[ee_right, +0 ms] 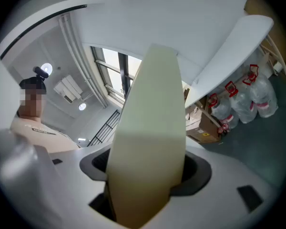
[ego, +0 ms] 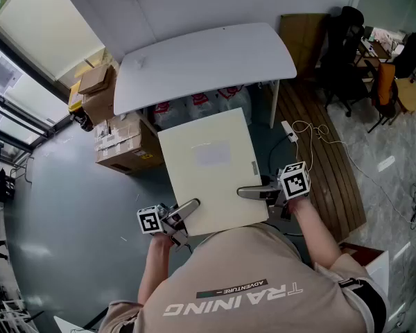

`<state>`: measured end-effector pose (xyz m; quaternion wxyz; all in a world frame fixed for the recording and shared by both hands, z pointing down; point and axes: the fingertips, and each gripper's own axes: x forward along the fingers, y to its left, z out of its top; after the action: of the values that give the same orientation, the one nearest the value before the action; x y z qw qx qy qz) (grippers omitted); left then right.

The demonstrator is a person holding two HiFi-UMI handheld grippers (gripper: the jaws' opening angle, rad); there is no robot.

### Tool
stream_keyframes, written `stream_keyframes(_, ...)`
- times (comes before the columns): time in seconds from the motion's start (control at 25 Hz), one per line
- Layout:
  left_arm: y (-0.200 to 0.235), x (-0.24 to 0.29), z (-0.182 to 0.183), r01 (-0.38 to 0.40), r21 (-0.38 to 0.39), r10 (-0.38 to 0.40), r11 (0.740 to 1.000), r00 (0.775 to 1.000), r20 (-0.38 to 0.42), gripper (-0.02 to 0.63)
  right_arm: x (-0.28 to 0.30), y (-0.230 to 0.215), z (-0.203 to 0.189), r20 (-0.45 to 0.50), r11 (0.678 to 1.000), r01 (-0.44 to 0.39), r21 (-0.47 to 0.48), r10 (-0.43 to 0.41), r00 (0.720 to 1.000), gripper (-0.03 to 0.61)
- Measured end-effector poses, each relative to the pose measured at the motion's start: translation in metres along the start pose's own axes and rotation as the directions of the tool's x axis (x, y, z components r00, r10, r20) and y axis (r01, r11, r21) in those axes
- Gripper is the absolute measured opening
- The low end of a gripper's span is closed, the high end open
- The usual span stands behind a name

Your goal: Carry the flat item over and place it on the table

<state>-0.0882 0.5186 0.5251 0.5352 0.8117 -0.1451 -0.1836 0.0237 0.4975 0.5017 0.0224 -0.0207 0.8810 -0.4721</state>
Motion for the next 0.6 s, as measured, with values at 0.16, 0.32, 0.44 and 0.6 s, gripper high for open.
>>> stream_keyframes(0.16,0.004,0.001,-0.004,-0.007,0.009,0.007,1.000,1.000,-0.012,0.299,-0.008,-0.009,-0.005,0.004,1.000,0.016,0.010,-0.016,1.000,0.310)
stream_keyframes(0.32,0.006,0.004,-0.004,-0.004,0.016,0.004,1.000,1.000,-0.016,0.299,-0.011,-0.007,-0.002,-0.005,1.000,0.017,-0.005,-0.017,1.000,0.310)
stream_keyframes(0.44,0.004,0.010,-0.009,0.011,-0.011,-0.012,1.000,1.000,-0.011,0.299,-0.015,-0.008,-0.004,0.000,1.000,0.014,-0.004,-0.014,1.000,0.310)
stream_keyframes(0.6,0.009,0.015,-0.011,0.005,0.002,-0.005,1.000,1.000,-0.018,0.299,-0.022,-0.009,-0.001,0.005,1.000,0.007,-0.003,-0.007,1.000,0.310)
